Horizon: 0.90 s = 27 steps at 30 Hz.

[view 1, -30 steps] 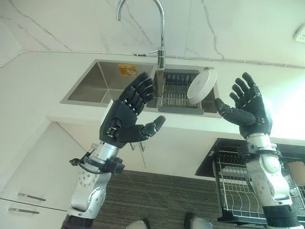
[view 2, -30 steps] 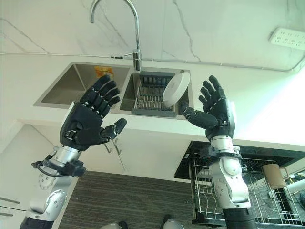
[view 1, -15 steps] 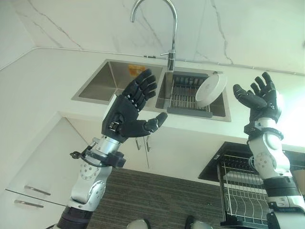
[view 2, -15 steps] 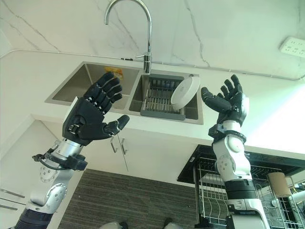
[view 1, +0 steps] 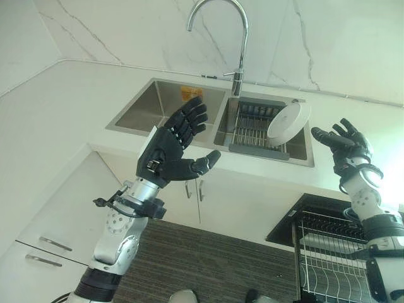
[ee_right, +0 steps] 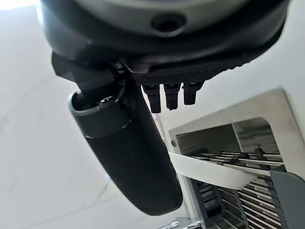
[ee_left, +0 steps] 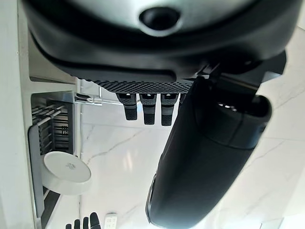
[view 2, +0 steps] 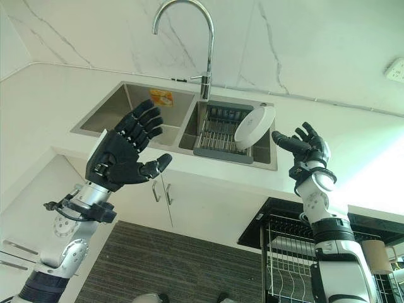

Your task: Place the dishes in the dishwasher.

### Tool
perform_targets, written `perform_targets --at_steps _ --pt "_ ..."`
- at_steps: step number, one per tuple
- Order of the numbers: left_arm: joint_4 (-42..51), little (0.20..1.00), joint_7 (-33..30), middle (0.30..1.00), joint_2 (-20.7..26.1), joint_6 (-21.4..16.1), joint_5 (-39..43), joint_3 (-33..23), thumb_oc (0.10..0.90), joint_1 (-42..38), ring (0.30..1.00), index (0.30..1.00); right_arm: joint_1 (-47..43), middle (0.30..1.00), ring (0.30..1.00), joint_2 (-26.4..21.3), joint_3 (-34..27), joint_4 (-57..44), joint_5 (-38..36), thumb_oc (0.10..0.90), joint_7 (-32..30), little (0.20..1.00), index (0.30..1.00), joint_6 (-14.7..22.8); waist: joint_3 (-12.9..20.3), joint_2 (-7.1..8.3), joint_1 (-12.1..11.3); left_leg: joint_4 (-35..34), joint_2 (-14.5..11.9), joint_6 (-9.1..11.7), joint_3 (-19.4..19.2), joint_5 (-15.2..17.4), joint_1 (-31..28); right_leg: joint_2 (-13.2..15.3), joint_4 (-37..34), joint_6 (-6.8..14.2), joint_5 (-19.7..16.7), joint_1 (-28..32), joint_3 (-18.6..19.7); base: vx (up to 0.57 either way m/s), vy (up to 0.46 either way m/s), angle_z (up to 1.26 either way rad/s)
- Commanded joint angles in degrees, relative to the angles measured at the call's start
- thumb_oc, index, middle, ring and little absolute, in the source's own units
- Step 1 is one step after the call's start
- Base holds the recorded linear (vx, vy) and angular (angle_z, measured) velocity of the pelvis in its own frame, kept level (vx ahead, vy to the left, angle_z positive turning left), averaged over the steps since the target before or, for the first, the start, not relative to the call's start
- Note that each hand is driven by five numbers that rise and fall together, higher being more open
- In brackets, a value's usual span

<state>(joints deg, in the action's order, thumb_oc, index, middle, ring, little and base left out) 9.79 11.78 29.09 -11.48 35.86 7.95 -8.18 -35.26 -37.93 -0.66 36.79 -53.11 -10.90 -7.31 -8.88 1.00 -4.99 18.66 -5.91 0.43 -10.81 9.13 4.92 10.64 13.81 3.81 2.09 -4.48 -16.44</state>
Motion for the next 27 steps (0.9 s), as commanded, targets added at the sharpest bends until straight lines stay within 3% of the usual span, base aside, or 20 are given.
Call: perform_targets --at_steps 1,8,27 --pt "3.8 0.9 0.3 0.9 3.0 -4.8 3.6 1.8 0.8 -6.0 0.9 0.9 -9.5 0.9 0.9 -5.2 1.0 0.3 -3.6 0.8 4.5 0.9 0.9 2.9 5.3 1.54 -1.3 -1.5 -2.0 3.5 3.6 4.7 -2.8 2.4 3.4 2.6 8.4 3.2 -1.3 0.0 0.0 0.0" --pt "3.4 0.9 0.6 0.9 3.9 -4.7 4.2 2.1 0.8 -6.0 0.9 0.9 -12.9 0.9 0.9 -6.9 2.8 4.8 -5.3 0.8 7.7 0.9 0.9 1.4 5.7 1.56 -1.8 -1.5 -2.1 3.8 3.8 4.4 -2.7 2.3 3.4 2.4 8.6 3.5 -1.7 0.01 -0.006 0.05" --pt "2.9 0.9 0.5 0.9 5.4 -4.8 5.1 3.0 0.8 -5.9 0.9 0.9 -16.5 0.9 0.9 -6.9 4.6 9.2 -8.6 0.8 8.2 0.9 0.9 -0.7 5.7 1.28 -2.5 -1.5 -1.8 3.9 4.2 4.0 -2.8 2.2 3.4 2.2 8.9 4.4 -2.3 0.0 0.0 0.01"
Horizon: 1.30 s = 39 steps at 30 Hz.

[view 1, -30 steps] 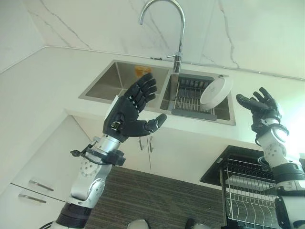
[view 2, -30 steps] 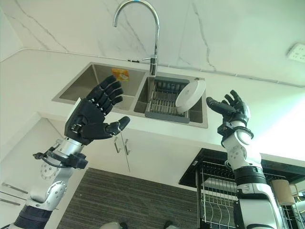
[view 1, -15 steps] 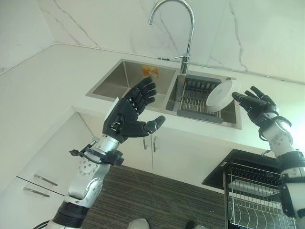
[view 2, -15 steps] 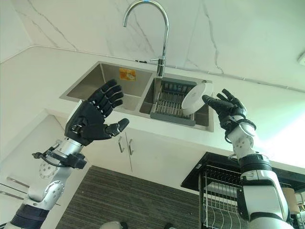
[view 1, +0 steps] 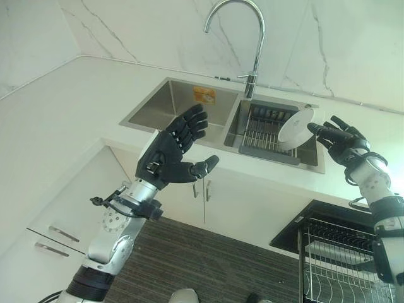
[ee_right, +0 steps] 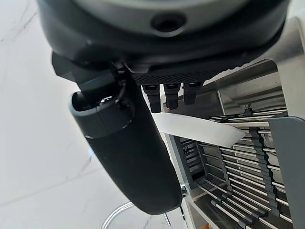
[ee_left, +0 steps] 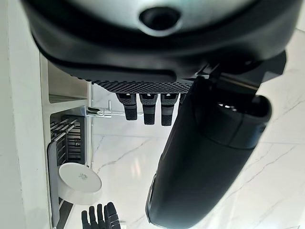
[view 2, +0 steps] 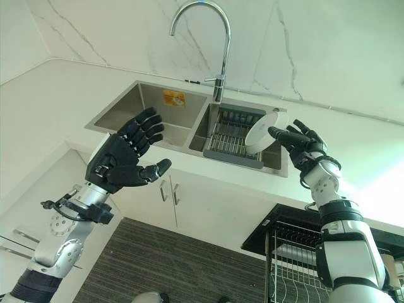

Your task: Place the dishes in the dishwasher.

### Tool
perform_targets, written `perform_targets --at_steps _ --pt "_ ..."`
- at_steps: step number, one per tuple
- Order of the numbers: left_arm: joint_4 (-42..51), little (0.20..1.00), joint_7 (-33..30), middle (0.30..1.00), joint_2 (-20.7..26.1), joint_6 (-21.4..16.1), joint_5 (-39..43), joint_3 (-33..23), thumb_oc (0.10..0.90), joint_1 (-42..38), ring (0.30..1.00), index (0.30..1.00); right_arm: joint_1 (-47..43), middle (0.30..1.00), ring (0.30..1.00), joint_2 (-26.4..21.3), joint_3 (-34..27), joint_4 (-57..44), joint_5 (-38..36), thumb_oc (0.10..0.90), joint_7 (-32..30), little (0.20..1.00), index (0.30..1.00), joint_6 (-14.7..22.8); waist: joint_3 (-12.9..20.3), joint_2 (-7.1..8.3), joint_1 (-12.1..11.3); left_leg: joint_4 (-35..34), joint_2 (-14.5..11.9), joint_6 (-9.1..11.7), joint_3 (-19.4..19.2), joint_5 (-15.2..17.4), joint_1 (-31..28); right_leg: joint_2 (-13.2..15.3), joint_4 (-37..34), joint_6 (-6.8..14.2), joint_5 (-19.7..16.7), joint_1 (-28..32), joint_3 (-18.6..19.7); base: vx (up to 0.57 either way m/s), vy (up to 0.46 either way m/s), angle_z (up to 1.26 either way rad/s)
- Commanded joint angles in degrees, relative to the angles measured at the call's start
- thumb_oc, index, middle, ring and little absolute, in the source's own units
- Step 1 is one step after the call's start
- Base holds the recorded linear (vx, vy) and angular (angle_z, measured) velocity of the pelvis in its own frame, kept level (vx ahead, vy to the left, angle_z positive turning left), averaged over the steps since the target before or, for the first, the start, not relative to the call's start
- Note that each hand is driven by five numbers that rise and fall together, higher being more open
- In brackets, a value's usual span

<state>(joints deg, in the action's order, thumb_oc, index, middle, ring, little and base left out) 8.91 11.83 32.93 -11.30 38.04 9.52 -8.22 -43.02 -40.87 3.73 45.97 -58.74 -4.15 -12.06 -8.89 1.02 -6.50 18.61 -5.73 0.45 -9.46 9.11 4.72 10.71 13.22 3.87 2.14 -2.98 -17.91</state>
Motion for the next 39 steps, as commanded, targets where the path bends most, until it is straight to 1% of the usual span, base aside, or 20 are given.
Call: perform_targets --at_steps 1,12,39 --pt "3.8 0.9 0.4 0.9 1.6 -4.9 2.9 1.4 0.8 -5.9 0.9 0.9 -8.9 0.9 0.9 -3.9 0.3 0.2 -3.2 0.8 1.5 0.9 0.9 3.8 5.8 1.26 -1.0 -1.4 -2.0 3.9 2.9 4.1 -2.7 2.2 4.0 2.2 8.9 2.9 -0.9 0.0 0.0 0.0" --pt "3.8 0.9 0.3 0.9 2.1 -4.8 3.5 1.6 0.8 -5.6 0.9 0.9 -9.3 0.9 0.9 -2.7 0.4 2.3 -6.2 0.8 1.1 0.9 0.9 3.4 5.7 1.15 -1.3 -1.4 -2.1 3.9 2.8 3.9 -2.7 2.1 4.0 2.0 9.0 3.3 -1.2 0.0 0.0 0.0" --pt "3.5 0.9 -0.3 0.9 2.7 -4.2 3.6 1.0 0.8 -4.5 0.9 0.9 -11.5 0.9 0.9 -1.6 2.0 5.9 -8.0 0.8 0.3 0.9 0.9 2.4 5.5 1.09 -1.9 -1.4 -2.4 4.1 2.6 3.4 -2.9 1.9 4.0 1.7 9.2 4.0 -1.5 0.0 0.0 0.0"
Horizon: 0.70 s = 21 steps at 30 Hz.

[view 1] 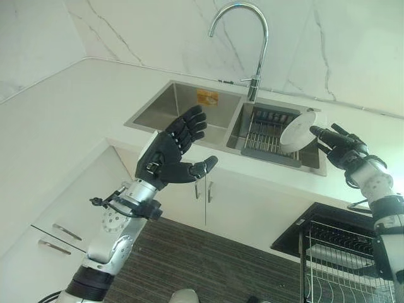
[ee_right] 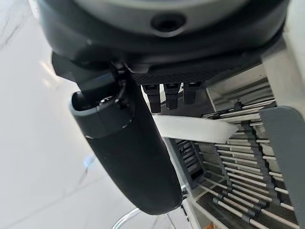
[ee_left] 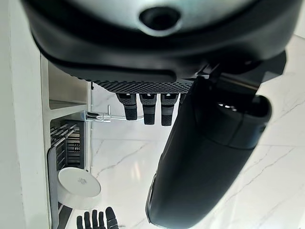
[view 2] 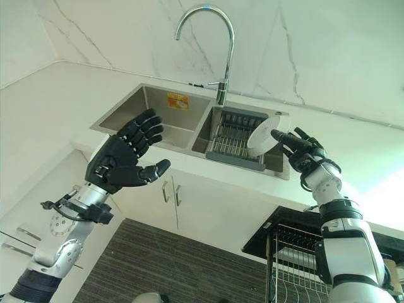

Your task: Place the dishes in the dishwasher.

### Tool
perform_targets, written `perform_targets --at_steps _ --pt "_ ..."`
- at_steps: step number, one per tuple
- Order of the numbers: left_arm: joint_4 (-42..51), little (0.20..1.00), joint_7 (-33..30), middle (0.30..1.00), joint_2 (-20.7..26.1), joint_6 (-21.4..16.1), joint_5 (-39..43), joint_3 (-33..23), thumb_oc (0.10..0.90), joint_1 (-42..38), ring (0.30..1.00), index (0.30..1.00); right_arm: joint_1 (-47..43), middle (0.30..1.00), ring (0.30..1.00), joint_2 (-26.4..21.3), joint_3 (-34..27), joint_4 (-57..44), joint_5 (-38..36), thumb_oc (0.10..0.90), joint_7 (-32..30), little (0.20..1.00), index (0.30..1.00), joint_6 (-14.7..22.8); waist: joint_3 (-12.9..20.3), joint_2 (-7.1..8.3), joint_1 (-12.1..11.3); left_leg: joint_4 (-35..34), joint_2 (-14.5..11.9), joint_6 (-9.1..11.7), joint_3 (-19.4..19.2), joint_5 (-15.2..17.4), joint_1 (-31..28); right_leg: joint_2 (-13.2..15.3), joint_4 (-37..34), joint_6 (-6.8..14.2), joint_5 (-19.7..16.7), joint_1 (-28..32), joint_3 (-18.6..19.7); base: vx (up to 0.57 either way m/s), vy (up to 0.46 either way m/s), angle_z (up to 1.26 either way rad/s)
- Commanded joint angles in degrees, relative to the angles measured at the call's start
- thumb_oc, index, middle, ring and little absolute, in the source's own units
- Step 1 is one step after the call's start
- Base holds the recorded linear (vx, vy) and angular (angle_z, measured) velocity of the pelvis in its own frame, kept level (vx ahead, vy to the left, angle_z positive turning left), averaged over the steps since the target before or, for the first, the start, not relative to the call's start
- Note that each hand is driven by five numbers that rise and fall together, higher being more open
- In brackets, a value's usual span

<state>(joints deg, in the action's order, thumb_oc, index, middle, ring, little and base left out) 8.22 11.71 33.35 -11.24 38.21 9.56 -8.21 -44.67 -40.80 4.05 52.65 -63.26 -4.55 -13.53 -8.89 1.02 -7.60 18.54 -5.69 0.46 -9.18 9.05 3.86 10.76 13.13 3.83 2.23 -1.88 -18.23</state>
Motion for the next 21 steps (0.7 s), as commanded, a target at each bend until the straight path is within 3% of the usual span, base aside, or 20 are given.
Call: perform_targets --at_steps 1,21 --pt "4.2 0.9 -0.2 0.9 2.3 -4.3 3.5 0.9 0.8 -4.4 0.9 0.9 -9.9 0.9 0.9 -1.7 1.7 -0.7 -3.5 0.8 0.7 0.9 0.9 3.8 5.5 1.08 -0.8 -1.4 -2.5 4.1 2.3 3.4 -2.1 1.9 4.1 1.7 9.1 2.9 -1.1 0.0 0.0 0.0" --pt "4.7 0.9 0.6 0.9 3.3 -3.5 4.1 0.2 0.8 -2.2 0.9 0.9 -10.7 0.9 0.9 -2.2 2.0 3.0 -3.3 0.8 1.3 0.9 0.9 3.3 5.1 0.31 -0.9 -1.4 -3.1 4.5 1.9 2.8 -2.3 1.7 4.1 1.3 9.2 3.2 -1.2 0.02 -0.013 0.0"
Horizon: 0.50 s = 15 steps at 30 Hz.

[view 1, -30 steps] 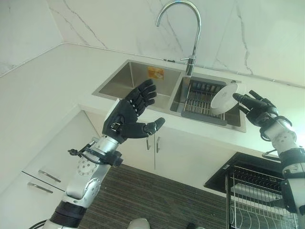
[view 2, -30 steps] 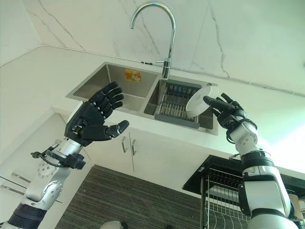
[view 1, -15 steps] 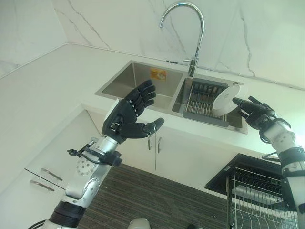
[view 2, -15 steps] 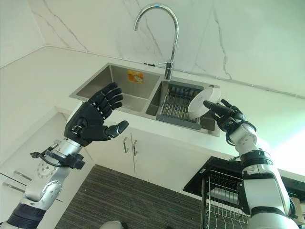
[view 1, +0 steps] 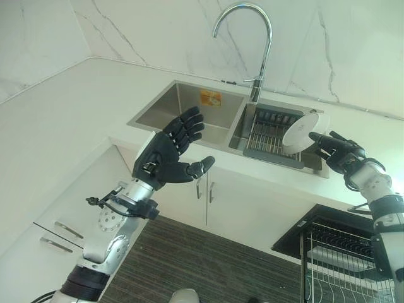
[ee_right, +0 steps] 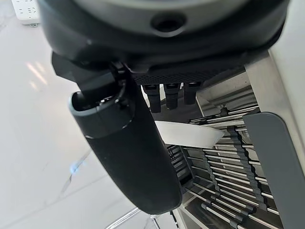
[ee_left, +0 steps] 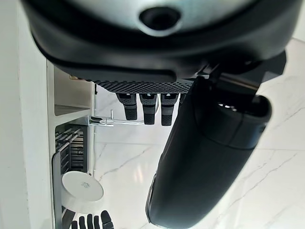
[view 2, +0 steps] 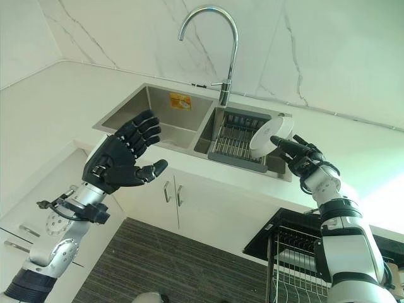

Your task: Place the dishes in the dishwasher.

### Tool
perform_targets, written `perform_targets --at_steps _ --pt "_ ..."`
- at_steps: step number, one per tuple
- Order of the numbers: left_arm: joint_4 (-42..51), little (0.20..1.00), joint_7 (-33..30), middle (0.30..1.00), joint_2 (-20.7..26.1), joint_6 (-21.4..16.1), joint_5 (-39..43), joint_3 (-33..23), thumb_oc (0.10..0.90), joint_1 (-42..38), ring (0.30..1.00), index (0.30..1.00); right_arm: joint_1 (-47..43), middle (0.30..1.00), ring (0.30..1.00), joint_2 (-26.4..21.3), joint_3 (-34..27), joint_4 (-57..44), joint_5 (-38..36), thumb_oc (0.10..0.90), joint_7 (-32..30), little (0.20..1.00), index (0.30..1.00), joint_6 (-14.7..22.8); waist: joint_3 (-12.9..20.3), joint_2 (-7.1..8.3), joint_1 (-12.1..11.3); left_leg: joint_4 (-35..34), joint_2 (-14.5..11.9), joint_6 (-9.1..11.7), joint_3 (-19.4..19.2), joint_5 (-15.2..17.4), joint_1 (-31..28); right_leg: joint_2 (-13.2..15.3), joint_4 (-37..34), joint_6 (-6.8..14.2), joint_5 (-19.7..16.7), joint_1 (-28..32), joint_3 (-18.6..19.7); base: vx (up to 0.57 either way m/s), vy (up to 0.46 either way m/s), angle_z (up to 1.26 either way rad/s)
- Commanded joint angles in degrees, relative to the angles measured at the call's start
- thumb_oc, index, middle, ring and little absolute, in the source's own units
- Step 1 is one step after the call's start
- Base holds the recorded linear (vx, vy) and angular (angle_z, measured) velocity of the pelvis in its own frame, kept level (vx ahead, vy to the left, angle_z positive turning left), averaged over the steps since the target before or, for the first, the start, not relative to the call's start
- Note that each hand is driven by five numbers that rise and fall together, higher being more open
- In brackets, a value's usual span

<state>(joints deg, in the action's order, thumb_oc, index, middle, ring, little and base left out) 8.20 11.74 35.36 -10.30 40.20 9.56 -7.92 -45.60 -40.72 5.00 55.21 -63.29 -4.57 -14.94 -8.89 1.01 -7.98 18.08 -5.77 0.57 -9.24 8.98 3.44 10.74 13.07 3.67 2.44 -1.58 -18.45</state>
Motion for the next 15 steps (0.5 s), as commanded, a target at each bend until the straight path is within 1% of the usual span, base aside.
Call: perform_targets --at_steps 1,15 --pt "4.9 0.9 0.5 0.9 1.2 -4.3 2.0 0.3 0.8 -2.3 0.9 0.9 -9.8 0.9 0.9 -2.4 1.0 0.5 -3.3 0.8 1.3 0.9 0.9 4.8 5.1 0.32 -0.5 -0.9 -3.1 4.4 2.0 2.8 -1.9 1.7 4.1 1.4 9.0 2.9 -1.0 0.04 -0.022 0.0" --pt "5.3 0.9 1.2 0.9 1.6 -3.9 2.3 0.2 0.8 0.2 0.9 0.9 -9.2 0.9 0.9 -3.7 0.3 2.0 -2.6 0.8 1.6 0.9 0.9 3.7 4.4 0.0 -0.7 -0.9 -3.7 4.8 2.3 2.1 -1.7 1.2 4.1 0.8 9.3 3.0 -1.2 0.07 -0.028 0.0"
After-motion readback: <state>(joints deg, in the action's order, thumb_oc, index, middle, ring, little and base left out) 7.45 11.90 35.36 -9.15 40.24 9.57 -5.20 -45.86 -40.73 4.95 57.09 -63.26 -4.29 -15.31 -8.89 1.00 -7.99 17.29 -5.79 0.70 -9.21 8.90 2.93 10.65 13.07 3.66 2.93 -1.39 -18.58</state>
